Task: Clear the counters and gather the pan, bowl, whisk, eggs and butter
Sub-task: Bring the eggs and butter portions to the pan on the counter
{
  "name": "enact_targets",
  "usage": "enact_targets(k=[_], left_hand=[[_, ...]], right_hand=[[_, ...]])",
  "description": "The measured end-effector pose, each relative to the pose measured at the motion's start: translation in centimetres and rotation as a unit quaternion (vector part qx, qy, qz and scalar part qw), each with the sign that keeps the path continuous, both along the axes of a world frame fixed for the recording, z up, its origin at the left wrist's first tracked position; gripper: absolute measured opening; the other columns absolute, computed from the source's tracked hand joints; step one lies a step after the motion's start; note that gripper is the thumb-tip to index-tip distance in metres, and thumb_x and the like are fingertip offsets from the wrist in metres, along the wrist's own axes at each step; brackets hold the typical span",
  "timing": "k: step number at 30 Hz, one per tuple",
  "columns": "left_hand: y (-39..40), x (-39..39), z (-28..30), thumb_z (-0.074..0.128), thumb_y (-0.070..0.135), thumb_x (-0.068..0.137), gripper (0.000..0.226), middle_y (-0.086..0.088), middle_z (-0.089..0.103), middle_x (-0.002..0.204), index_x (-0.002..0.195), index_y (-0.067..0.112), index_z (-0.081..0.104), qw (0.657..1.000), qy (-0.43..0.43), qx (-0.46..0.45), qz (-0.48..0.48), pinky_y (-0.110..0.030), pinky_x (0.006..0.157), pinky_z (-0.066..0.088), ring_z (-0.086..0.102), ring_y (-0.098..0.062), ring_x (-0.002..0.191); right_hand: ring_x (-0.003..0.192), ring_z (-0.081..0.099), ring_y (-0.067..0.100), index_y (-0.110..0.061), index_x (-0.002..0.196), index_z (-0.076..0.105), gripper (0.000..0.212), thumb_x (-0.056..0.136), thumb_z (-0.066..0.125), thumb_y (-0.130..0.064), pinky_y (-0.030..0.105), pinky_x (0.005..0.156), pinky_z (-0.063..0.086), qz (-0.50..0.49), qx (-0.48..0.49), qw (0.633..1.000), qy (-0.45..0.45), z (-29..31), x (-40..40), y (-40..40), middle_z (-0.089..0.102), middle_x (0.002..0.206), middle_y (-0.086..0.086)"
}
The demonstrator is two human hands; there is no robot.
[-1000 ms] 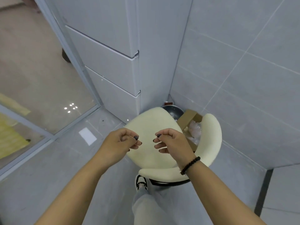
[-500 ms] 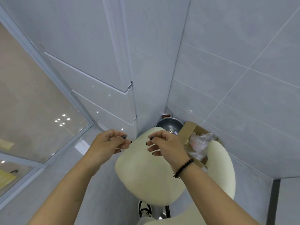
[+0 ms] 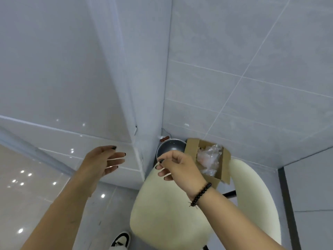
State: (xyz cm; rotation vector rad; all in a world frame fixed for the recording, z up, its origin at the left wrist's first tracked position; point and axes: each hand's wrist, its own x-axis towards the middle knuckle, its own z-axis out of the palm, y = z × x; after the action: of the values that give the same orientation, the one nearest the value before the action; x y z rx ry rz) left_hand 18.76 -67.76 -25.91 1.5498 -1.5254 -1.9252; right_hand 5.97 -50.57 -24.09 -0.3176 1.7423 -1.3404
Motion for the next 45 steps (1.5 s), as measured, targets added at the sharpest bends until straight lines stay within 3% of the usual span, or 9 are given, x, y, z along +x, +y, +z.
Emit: enact_targets(k=[8, 11, 22, 37, 45], left_hand=[[-7.4, 1.5, -0.4, 0.053, 0.014, 0.098, 0.011, -0.007, 0.076, 0.091, 0.100, 0.012, 0.063, 0.981, -0.021, 0.013, -0.190, -0.028, 0.072, 0.050, 0.070, -0.022, 0.086], [-8.9, 2.7, -0.2, 0.052, 0.012, 0.097, 0.011, -0.009, 0.075, 0.091, 0.099, 0.012, 0.063, 0.977, -0.009, 0.015, -0.211, -0.027, 0.070, 0.049, 0.069, -0.023, 0.083], [-10.8, 9.6, 2.2, 0.051, 0.010, 0.097, 0.012, -0.008, 0.075, 0.089, 0.102, 0.011, 0.062, 0.964, 0.058, 0.003, -0.258, -0.028, 0.071, 0.049, 0.069, -0.020, 0.079], [-12.8, 26.5, 4.1, 0.051, 0.012, 0.097, 0.013, -0.004, 0.076, 0.087, 0.104, 0.012, 0.062, 0.943, 0.079, -0.032, -0.321, -0.029, 0.073, 0.050, 0.070, -0.017, 0.078], [-18.3, 28.6, 7.3, 0.052, 0.009, 0.096, 0.013, -0.005, 0.073, 0.096, 0.107, 0.012, 0.060, 0.944, 0.128, -0.086, -0.293, -0.029, 0.074, 0.052, 0.069, -0.017, 0.082]], right_hand=[[0.057, 0.059, 0.013, -0.006, 0.091, 0.062, 0.013, 0.090, 0.051, 0.001, 0.018, 0.051, 0.046, -0.164, -0.008, 0.986, -0.010, 1.3, 6.4, -6.8, 0.066, 0.071, 0.003], [0.056, 0.059, 0.012, -0.006, 0.091, 0.061, 0.013, 0.092, 0.050, 0.000, 0.018, 0.051, 0.045, -0.193, -0.014, 0.981, -0.003, 2.1, 8.9, -8.3, 0.066, 0.071, 0.004], [0.058, 0.062, 0.011, -0.012, 0.085, 0.062, 0.016, 0.092, 0.050, -0.003, 0.017, 0.052, 0.047, -0.229, -0.011, 0.971, 0.065, 4.9, 18.0, -11.3, 0.067, 0.071, -0.001], [0.055, 0.063, 0.011, -0.010, 0.084, 0.064, 0.019, 0.091, 0.051, 0.000, 0.020, 0.052, 0.048, -0.334, -0.019, 0.939, 0.076, 5.3, 39.4, -11.7, 0.069, 0.067, 0.000], [0.054, 0.062, 0.012, -0.007, 0.087, 0.065, 0.017, 0.091, 0.051, 0.000, 0.022, 0.053, 0.049, -0.368, -0.045, 0.923, 0.103, 7.5, 41.7, -15.3, 0.069, 0.069, 0.003]])
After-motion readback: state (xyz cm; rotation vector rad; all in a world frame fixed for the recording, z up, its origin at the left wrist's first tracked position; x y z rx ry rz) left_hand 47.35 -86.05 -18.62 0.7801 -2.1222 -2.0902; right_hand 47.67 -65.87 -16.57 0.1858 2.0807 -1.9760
